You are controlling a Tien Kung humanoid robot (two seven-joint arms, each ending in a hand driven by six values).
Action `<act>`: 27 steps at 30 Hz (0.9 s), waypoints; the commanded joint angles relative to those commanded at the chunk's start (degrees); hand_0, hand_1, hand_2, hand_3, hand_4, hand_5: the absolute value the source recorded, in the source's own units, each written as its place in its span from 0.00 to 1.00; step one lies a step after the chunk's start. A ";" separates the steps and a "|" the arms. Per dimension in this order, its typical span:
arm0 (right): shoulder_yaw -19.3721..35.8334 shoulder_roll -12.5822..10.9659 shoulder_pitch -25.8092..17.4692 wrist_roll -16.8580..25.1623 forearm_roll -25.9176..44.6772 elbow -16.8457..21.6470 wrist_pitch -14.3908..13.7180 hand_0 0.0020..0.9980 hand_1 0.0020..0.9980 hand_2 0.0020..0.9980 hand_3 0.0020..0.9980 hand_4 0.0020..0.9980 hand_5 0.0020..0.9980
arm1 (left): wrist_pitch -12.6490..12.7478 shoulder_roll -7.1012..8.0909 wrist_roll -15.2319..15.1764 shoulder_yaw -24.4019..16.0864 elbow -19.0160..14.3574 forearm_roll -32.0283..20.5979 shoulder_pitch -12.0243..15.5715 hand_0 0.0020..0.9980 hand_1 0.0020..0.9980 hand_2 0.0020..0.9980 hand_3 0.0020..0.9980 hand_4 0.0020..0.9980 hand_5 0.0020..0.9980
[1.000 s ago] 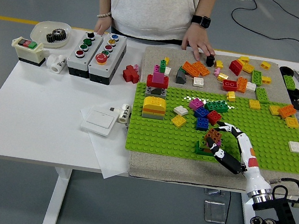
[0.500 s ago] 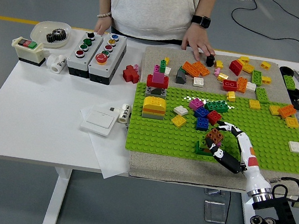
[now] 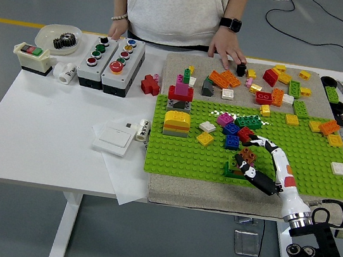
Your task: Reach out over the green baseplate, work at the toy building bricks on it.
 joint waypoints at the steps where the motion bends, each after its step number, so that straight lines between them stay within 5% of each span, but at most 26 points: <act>1: 0.00 0.03 0.05 0.00 -0.07 -0.05 -0.01 0.93 0.78 0.80 0.57 0.85 0.49 | 0.01 0.00 0.01 -0.02 -0.01 0.02 0.00 0.49 0.59 0.64 0.58 0.60 0.68; 16: 1.59 -0.24 0.87 0.00 -0.62 2.42 -0.96 0.93 0.79 0.81 0.57 0.85 0.49 | 0.14 0.06 -0.08 0.34 -0.11 -0.29 -0.16 0.49 0.58 0.64 0.58 0.61 0.68; 18: 2.08 -0.34 0.86 0.00 -0.55 3.16 -1.07 0.94 0.80 0.84 0.64 0.86 0.49 | 0.16 0.06 -0.09 0.37 -0.11 -0.34 -0.16 0.49 0.58 0.64 0.58 0.61 0.68; 27: 5.89 -2.74 -1.33 0.00 1.16 13.37 -7.08 0.93 0.79 0.85 0.70 0.86 0.50 | 0.42 0.05 -0.15 0.61 -0.10 -0.48 -0.04 0.49 0.58 0.64 0.58 0.61 0.68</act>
